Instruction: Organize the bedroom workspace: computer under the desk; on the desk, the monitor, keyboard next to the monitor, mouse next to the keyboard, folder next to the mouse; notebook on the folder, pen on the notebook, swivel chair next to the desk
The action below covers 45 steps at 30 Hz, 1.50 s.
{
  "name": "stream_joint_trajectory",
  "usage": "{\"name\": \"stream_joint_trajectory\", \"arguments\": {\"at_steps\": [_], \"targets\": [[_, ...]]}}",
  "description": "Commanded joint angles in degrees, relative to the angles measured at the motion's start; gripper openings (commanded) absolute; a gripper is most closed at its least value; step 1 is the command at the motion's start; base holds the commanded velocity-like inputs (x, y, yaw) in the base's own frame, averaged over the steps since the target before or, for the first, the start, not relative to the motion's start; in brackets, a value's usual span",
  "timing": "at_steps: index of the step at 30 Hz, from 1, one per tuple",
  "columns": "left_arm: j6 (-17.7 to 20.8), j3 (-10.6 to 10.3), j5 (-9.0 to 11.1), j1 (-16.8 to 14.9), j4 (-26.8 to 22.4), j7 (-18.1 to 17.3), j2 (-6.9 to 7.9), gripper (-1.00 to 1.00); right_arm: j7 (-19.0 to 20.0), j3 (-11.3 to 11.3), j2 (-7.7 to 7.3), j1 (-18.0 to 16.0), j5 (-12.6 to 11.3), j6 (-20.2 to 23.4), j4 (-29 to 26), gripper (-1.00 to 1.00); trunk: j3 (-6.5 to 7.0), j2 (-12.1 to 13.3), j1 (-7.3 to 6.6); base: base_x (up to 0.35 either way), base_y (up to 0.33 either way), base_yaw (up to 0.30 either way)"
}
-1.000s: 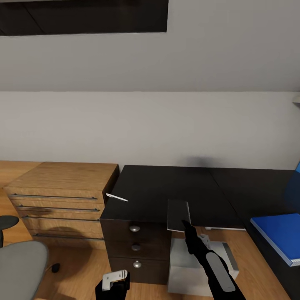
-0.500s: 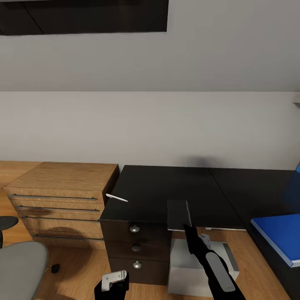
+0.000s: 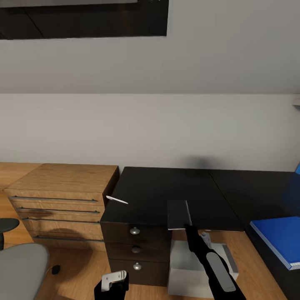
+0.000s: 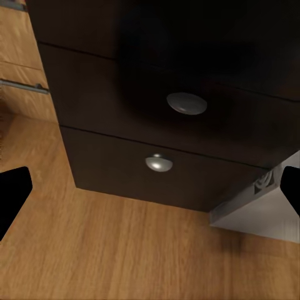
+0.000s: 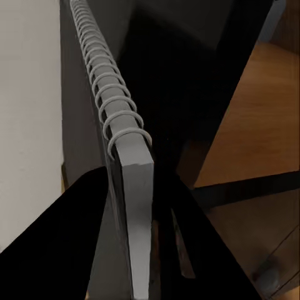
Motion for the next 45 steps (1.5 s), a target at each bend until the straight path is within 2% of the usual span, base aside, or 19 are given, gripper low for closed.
{"name": "stream_joint_trajectory", "arguments": {"at_steps": [1,6,10,17,22,26,33,34,39,45], "targets": [[-0.32,-0.22,0.48,-0.10,-0.08,0.22,0.05,1.00,0.12,-0.23,0.05,-0.01,-0.44,0.38,-0.09,-1.00,0.12,0.38,-0.23,0.000,0.000,0.000],[-0.26,-0.10,0.70,-0.10,0.06,0.30,-0.01,1.00,0.60,-0.24,-0.01,0.00,-0.47,0.39,-0.19,-1.00,1.02,2.38,-1.32,0.000,0.000,0.000],[-0.25,0.18,0.71,-0.10,0.80,0.42,-0.73,1.00,0.73,-0.24,-0.18,0.00,-0.45,0.39,-0.42,-1.00,1.74,3.99,-2.20,0.000,0.000,0.000],[-0.18,3.18,0.58,-0.10,3.44,0.47,-2.65,1.00,1.07,-0.27,-0.31,0.16,-0.45,0.39,-2.67,-1.00,2.99,6.80,-3.74,0.000,0.000,0.000],[-0.10,4.43,0.50,-0.10,4.12,0.36,-3.12,1.00,1.41,-0.34,-0.49,0.33,-0.43,0.39,-5.34,-1.00,3.89,8.80,-4.84,-0.072,0.000,0.000],[-0.03,4.71,0.45,-0.10,4.26,0.33,-3.22,1.00,1.54,-0.45,-0.99,0.40,-0.47,0.32,-6.21,-1.00,4.61,10.41,-5.72,-0.248,0.000,0.000],[0.01,4.88,0.42,-0.10,4.35,0.35,-3.27,1.00,2.39,-0.65,-3.06,0.45,-0.60,-0.88,-6.87,-1.00,5.87,13.21,-7.25,-0.316,0.000,0.000],[0.01,4.90,0.42,-0.10,4.35,0.38,-3.28,1.00,2.69,-1.23,-3.57,0.44,-0.64,-1.80,-6.97,-1.00,6.05,13.61,-7.47,-0.335,0.000,0.000],[0.03,4.89,0.42,-0.10,4.36,0.39,-3.28,1.00,2.74,-2.96,-3.93,0.49,-0.68,-2.36,-7.41,-1.00,6.94,15.62,-8.57,-0.337,0.000,-0.023],[0.02,4.84,0.42,-0.10,4.36,0.39,-3.28,1.00,2.68,-3.78,-4.00,0.54,-0.69,-2.47,-8.53,-1.00,8.02,18.03,-9.89,-0.248,0.000,-0.182]]}}
